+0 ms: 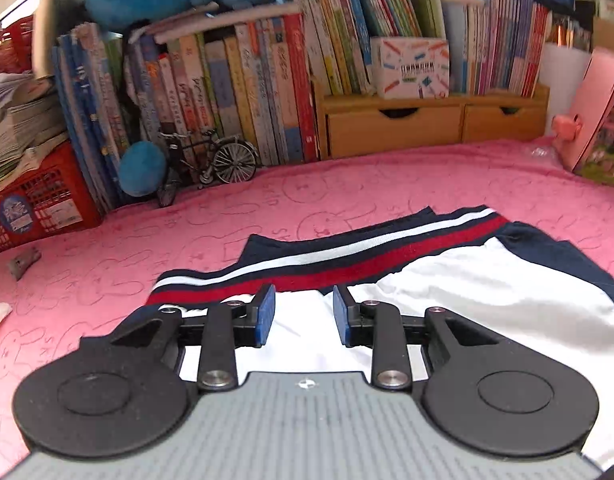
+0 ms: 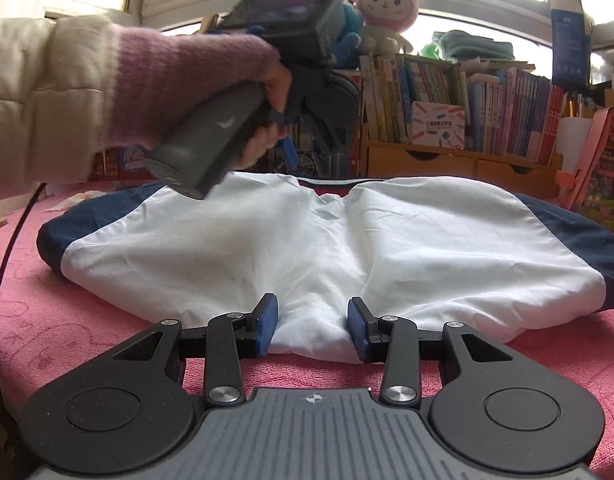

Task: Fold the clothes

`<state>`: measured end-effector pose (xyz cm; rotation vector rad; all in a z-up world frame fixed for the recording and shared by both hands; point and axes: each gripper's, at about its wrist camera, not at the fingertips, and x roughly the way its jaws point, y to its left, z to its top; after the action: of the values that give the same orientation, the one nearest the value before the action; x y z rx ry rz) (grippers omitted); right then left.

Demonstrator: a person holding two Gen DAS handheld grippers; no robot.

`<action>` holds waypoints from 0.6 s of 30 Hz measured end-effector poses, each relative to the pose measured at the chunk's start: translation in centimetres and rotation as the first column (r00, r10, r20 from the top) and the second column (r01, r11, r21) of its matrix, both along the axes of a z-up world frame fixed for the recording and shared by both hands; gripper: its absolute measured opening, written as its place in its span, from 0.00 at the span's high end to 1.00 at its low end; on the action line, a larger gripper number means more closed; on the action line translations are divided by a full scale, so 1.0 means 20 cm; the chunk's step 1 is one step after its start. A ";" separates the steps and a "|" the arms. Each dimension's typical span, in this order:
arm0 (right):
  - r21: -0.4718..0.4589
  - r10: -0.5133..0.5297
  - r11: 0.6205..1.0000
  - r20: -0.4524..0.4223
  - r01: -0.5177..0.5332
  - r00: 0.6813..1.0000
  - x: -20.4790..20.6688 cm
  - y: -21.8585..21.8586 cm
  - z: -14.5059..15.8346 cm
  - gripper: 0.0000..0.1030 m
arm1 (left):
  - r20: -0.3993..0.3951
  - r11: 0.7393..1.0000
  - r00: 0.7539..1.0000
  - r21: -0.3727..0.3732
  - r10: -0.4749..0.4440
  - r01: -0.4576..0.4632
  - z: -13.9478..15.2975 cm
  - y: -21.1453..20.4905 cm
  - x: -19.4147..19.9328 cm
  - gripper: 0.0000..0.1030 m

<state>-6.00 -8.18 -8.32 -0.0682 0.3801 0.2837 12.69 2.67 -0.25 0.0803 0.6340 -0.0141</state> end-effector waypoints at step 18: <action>-0.104 -0.189 0.975 0.056 0.194 0.980 0.09 -0.35 0.03 0.63 | 0.101 0.940 0.962 0.205 0.255 -0.271 -0.34 0.26 -0.75 0.57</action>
<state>-4.12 -15.21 -7.75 -0.1438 0.3534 0.0700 -2.26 7.96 -7.07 0.2058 0.5676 0.3172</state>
